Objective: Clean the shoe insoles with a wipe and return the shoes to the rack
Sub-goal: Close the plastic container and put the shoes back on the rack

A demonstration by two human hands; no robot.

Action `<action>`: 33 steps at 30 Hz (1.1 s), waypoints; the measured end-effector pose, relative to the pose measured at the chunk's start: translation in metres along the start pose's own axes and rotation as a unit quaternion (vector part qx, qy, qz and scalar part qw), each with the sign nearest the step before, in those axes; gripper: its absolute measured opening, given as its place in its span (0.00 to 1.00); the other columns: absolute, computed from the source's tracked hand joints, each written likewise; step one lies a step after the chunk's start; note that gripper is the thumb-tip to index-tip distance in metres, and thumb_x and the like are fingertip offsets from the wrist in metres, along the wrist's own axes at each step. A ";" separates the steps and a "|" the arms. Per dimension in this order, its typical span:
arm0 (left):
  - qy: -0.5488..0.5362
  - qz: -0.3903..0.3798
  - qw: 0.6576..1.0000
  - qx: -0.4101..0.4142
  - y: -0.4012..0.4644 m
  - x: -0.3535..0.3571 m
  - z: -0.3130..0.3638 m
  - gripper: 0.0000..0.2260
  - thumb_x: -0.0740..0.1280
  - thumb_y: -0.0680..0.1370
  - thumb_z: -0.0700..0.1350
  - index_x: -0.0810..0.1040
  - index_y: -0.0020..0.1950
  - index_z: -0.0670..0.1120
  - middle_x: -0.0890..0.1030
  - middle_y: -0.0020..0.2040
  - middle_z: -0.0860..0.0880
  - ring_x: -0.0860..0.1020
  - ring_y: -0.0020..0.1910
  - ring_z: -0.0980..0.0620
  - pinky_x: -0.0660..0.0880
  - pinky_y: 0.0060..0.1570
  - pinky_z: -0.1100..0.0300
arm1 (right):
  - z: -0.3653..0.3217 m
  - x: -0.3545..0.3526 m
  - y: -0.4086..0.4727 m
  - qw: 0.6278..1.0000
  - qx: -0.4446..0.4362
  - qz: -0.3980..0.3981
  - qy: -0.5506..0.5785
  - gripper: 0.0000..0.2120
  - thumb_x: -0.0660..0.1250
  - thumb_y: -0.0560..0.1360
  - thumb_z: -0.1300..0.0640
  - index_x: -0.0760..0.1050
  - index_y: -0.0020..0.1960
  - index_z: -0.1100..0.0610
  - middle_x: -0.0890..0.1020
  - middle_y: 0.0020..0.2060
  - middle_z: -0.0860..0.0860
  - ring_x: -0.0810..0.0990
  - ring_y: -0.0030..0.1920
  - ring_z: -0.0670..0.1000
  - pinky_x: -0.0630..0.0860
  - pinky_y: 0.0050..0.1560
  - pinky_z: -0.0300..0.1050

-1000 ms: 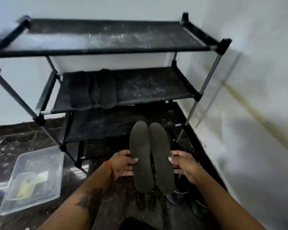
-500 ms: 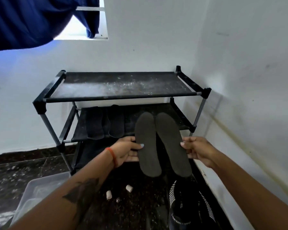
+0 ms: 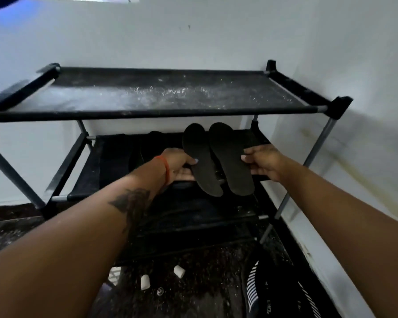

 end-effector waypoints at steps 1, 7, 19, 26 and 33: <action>0.000 0.000 1.000 0.003 0.006 -0.002 0.001 0.08 0.62 0.78 0.31 0.74 0.53 0.41 0.80 0.46 0.46 0.78 0.54 0.43 0.75 0.47 0.50 | 0.000 0.001 0.005 1.000 0.000 0.002 -0.001 0.14 0.65 0.76 0.66 0.73 0.62 0.61 0.78 0.48 0.53 0.77 0.41 0.47 0.75 0.28 0.36; -0.003 0.033 0.999 0.010 0.030 -0.013 -0.003 0.06 0.64 0.77 0.31 0.73 0.48 0.41 0.79 0.58 0.42 0.79 0.48 0.44 0.77 0.43 0.51 | 0.006 0.006 0.030 0.999 -0.025 0.041 -0.024 0.14 0.67 0.75 0.65 0.74 0.60 0.63 0.78 0.55 0.56 0.78 0.51 0.52 0.77 0.42 0.42; 0.394 0.201 0.873 0.205 -0.012 -0.005 0.021 0.29 0.70 0.74 0.53 0.68 0.71 0.43 0.75 0.66 0.42 0.72 0.65 0.44 0.69 0.62 0.57 | -0.002 0.009 -0.025 0.958 -0.177 0.128 -0.185 0.27 0.67 0.74 0.47 0.67 0.70 0.56 0.73 0.66 0.56 0.72 0.65 0.54 0.68 0.63 0.44; 0.433 0.150 0.806 0.375 -0.080 0.065 -0.011 0.27 0.67 0.76 0.54 0.67 0.72 0.47 0.71 0.70 0.46 0.70 0.67 0.46 0.67 0.64 0.56 | 0.036 -0.011 -0.109 0.931 -0.271 0.181 -0.161 0.28 0.66 0.74 0.46 0.66 0.70 0.54 0.73 0.65 0.53 0.72 0.64 0.51 0.71 0.63 0.47; 0.524 0.052 0.778 0.344 -0.102 0.131 -0.107 0.29 0.61 0.79 0.58 0.59 0.76 0.51 0.61 0.76 0.50 0.64 0.71 0.47 0.67 0.65 0.54 | 0.137 -0.049 -0.166 0.923 -0.221 0.231 -0.215 0.27 0.64 0.74 0.41 0.68 0.68 0.53 0.74 0.63 0.51 0.71 0.63 0.51 0.70 0.63 0.46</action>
Point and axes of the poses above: each hand's wrist, its own y-axis towards the middle knuckle, its own x-axis out of the palm, z = x × y, the point moved 4 cm from there along y, towards the middle knuckle
